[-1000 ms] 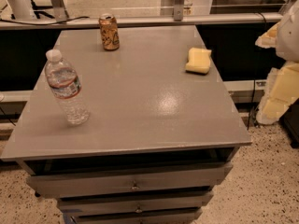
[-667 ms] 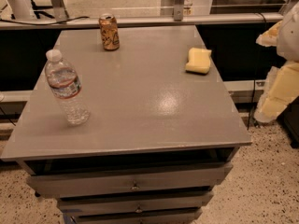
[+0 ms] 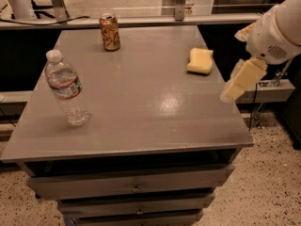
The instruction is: Move sponge near orange can
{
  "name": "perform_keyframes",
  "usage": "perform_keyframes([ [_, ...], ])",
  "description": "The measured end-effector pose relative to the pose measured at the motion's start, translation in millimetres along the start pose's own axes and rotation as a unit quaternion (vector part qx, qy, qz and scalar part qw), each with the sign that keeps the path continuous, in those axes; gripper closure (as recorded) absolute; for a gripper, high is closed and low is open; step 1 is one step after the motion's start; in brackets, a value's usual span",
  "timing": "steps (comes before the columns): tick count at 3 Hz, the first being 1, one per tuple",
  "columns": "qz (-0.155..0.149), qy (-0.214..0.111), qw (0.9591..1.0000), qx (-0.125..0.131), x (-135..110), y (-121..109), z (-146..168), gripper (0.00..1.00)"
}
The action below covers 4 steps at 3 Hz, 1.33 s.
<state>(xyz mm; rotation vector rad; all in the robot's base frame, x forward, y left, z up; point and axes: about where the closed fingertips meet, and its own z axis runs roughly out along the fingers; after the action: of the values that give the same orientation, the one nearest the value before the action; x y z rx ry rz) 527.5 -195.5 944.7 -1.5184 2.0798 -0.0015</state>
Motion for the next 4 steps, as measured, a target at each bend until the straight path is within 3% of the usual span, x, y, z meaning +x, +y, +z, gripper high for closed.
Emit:
perform_keyframes([
  [1, 0.041, -0.054, 0.9975, 0.021, -16.2, -45.8, 41.8, 0.0],
  [2, 0.079, -0.096, 0.9915, 0.038, -35.1, -83.8, 77.4, 0.0],
  [3, 0.111, -0.124, 0.9851, 0.044, -52.6, -110.6, 111.7, 0.0],
  [4, 0.13, -0.125, 0.9823, 0.051, -54.1, -130.7, 140.3, 0.0],
])
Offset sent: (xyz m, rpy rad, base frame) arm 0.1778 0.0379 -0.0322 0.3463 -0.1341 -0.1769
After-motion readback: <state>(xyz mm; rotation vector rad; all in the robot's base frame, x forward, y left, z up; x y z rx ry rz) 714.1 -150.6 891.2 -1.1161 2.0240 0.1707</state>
